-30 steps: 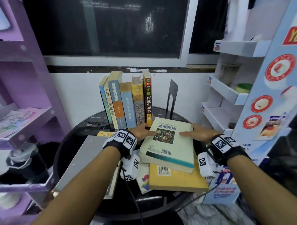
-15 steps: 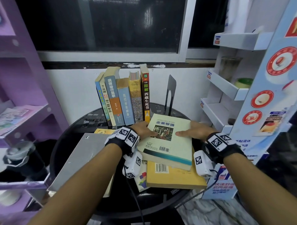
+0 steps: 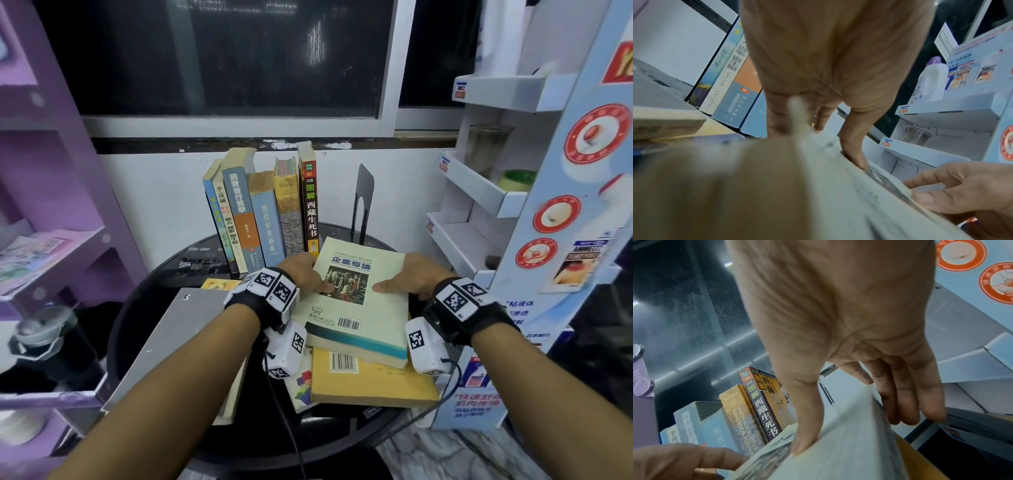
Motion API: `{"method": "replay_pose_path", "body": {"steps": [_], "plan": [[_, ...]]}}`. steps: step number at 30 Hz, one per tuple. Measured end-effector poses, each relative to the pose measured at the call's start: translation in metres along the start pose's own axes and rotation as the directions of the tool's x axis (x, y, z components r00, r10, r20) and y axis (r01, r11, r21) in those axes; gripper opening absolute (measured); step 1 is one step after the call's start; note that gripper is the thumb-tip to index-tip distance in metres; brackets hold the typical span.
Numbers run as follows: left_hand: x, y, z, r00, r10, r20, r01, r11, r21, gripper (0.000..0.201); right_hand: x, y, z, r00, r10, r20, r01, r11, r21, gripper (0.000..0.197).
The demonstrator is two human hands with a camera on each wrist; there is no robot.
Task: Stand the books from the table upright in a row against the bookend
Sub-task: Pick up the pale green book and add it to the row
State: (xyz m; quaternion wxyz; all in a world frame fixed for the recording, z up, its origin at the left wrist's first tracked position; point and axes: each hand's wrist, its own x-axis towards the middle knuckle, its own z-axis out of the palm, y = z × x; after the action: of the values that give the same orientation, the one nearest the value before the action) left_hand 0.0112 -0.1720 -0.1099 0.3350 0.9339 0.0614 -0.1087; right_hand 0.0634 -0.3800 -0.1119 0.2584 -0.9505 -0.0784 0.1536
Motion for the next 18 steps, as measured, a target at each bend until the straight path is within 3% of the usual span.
{"method": "replay_pose_path", "body": {"steps": [4,10,12,15,18], "plan": [[-0.002,0.006,-0.009,0.998,0.036,-0.048,-0.036,0.999,-0.002,0.046,0.003,-0.004,-0.007,0.998,0.007,-0.065,-0.005,1.000,0.021,0.058],[-0.013,0.012,-0.023,0.990,0.070,-0.119,-0.073,0.997,-0.028,0.065,0.016,-0.003,-0.023,0.993,-0.045,-0.106,0.065,0.978,0.197,0.111],[-0.014,0.012,-0.028,0.985,0.087,-0.151,-0.092,0.995,-0.028,0.068,-0.005,-0.022,-0.029,0.987,-0.042,-0.154,0.084,0.956,0.282,0.102],[-0.014,0.011,-0.034,0.974,0.102,-0.203,-0.115,0.992,-0.053,0.069,-0.030,-0.040,-0.040,0.966,-0.035,-0.256,0.122,0.935,0.333,0.072],[-0.016,0.011,-0.041,0.957,0.119,-0.263,-0.153,0.981,-0.116,0.069,-0.040,-0.048,-0.049,0.939,-0.105,-0.329,0.217,0.920,0.327,0.061]]}}
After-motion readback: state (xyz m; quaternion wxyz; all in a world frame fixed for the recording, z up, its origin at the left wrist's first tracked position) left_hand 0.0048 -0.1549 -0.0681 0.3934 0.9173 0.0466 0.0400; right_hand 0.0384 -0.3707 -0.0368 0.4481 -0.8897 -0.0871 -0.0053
